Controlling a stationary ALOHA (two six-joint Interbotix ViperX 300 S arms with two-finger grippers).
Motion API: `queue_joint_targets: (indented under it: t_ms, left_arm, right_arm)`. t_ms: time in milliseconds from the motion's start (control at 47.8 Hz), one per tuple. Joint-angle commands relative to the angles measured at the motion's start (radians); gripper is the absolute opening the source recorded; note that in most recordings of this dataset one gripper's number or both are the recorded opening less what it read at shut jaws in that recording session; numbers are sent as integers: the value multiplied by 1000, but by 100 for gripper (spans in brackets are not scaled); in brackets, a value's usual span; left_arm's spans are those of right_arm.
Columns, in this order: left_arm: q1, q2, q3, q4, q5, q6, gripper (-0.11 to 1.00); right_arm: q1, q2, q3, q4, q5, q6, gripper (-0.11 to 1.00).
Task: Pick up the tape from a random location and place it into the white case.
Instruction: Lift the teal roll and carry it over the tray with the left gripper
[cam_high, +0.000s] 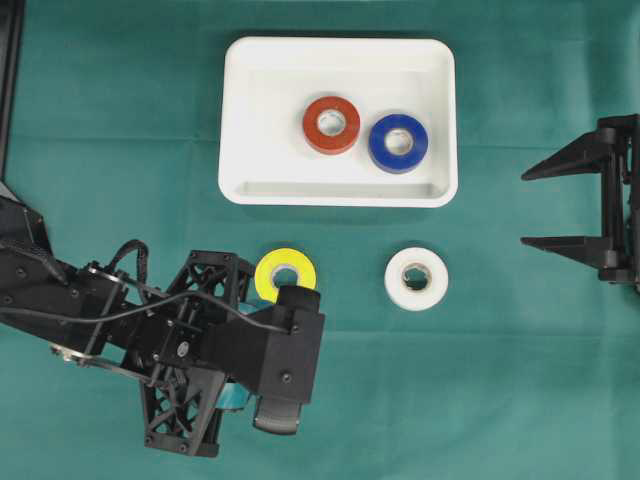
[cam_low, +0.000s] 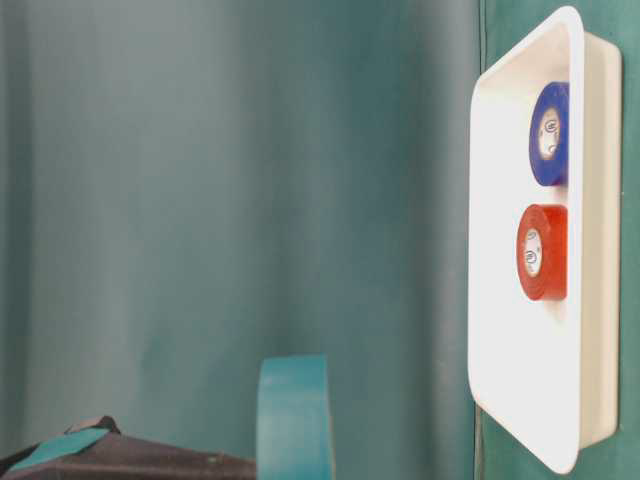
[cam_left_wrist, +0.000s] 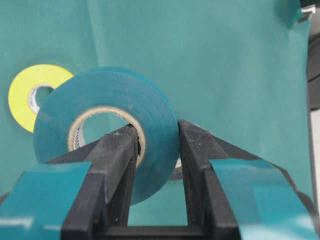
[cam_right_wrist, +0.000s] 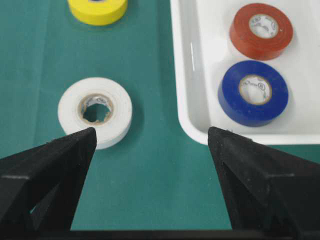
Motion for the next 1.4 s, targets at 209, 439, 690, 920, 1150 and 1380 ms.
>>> queue_joint_targets:
  t_ms: [209, 439, 690, 920, 1150, 1380]
  left_arm:
    - [61, -25, -11, 0, -12, 5, 19]
    - [169, -14, -6, 2, -12, 9, 19]
    - [310, 0, -8, 3, -15, 34, 19]
    - [420, 23, -15, 3, -52, 95, 19]
    - [534, 37, -14, 3, -72, 135, 19]
    - [591, 37, 0, 3, -87, 138, 19]
  right_arm:
    - [-2, 0, -29, -3, -3, 0, 88]
    - [-2, 2, -32, -3, -3, -6, 88]
    - [-2, 2, -32, -3, 2, -6, 88]
    - [-2, 2, -31, -8, 9, -8, 88]
    - [-2, 2, -32, -11, 14, -8, 88]
    - [-2, 2, -31, -11, 25, -6, 88]
